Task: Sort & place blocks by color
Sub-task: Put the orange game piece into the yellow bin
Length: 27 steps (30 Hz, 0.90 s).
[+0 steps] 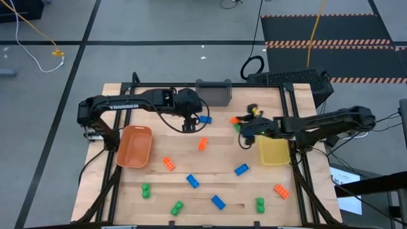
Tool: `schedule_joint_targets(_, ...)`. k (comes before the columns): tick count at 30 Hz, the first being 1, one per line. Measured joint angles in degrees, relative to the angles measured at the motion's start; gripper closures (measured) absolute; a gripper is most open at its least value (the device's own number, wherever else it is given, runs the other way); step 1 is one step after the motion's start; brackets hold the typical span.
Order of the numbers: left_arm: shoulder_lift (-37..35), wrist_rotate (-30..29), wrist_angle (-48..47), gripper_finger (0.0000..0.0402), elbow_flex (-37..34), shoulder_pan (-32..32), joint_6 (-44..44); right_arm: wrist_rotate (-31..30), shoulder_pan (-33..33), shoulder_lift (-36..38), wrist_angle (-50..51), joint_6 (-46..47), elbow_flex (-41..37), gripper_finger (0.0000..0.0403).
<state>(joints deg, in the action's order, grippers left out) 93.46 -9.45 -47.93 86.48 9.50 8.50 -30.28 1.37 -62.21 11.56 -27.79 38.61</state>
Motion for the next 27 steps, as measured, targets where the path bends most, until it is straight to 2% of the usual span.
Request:
schedule_joint_targets(4,0.43,0.25,1.35,0.0144,-0.02,-0.04,0.87,-3.24,1.66,7.54,12.61,13.90,-0.03,0.0346)
schedule_joint_targets(9,1.79,0.42,1.66,0.0152,-0.15,-0.15,1.23,-4.95,3.97,16.46,21.05,24.88,-0.05,0.0346)
schedule_joint_targets(15,2.29,0.50,1.29,0.0153,-0.13,-0.54,-1.67,2.75,5.21,23.99,32.41,38.80,-0.04,0.0346)
schedule_joint_targets(19,2.73,0.57,1.61,0.0153,-1.16,-1.37,-3.15,10.11,6.05,25.76,34.36,46.11,0.00,0.0346)
schedule_joint_targets(22,2.59,0.57,4.65,0.0153,-4.30,-2.17,-3.03,12.94,6.38,26.08,39.12,49.83,0.21,0.0346)
schedule_joint_targets(27,2.70,0.57,5.24,0.0153,-8.14,-3.20,-3.79,14.51,6.37,26.10,52.77,58.10,1.31,0.0346)
